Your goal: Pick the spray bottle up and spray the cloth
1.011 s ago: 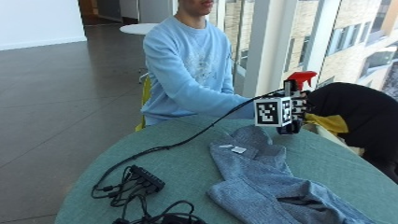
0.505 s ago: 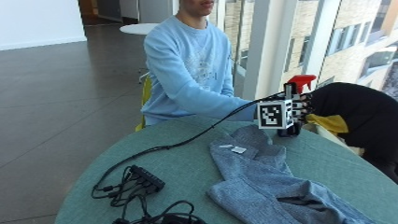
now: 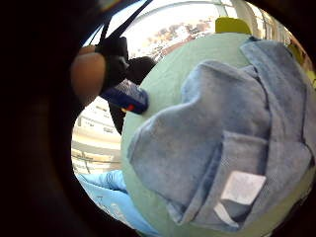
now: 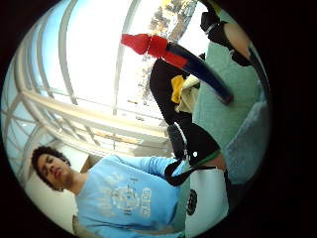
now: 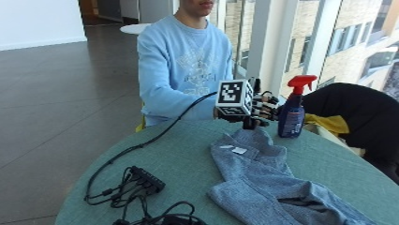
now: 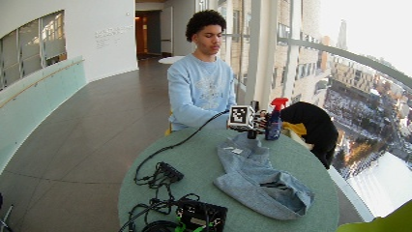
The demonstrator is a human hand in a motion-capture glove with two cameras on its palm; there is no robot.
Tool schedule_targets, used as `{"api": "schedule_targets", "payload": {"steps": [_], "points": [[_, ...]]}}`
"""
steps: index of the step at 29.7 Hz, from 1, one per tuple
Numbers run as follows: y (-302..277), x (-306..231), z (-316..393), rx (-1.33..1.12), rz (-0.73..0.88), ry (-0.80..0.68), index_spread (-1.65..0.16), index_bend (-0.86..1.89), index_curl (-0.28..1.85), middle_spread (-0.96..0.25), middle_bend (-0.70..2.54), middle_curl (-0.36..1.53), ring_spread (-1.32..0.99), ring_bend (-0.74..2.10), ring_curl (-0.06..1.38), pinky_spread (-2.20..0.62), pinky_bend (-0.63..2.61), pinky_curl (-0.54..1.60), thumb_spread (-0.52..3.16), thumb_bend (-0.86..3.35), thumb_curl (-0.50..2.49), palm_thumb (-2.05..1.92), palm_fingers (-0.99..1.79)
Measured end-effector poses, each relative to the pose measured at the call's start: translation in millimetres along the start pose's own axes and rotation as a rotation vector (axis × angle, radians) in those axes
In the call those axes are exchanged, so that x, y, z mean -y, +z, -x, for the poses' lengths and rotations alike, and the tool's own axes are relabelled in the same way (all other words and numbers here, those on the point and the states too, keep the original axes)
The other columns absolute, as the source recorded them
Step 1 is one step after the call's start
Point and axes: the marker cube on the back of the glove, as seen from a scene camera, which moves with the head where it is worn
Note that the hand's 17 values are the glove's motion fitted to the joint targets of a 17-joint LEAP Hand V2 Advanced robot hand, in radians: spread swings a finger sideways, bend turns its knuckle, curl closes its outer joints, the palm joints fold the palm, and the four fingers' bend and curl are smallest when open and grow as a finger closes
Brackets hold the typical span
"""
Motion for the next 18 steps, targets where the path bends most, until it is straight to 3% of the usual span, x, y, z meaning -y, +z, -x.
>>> {"api": "schedule_targets", "payload": {"steps": [9,18], "points": [[-67,-119,-35,-0.363,-0.059,0.13,-0.34,0.13,0.3,-0.09,0.31,0.43,-0.05,0.32,0.35,0.15,0.24,0.36,1.04,-0.03,0.45,0.75,0.72],[-103,-210,-60,-0.488,-0.143,0.271,-0.35,0.13,0.29,-0.09,0.3,0.42,-0.04,0.28,0.33,0.18,0.22,0.35,1.06,-0.02,0.41,0.74,0.71]]}}
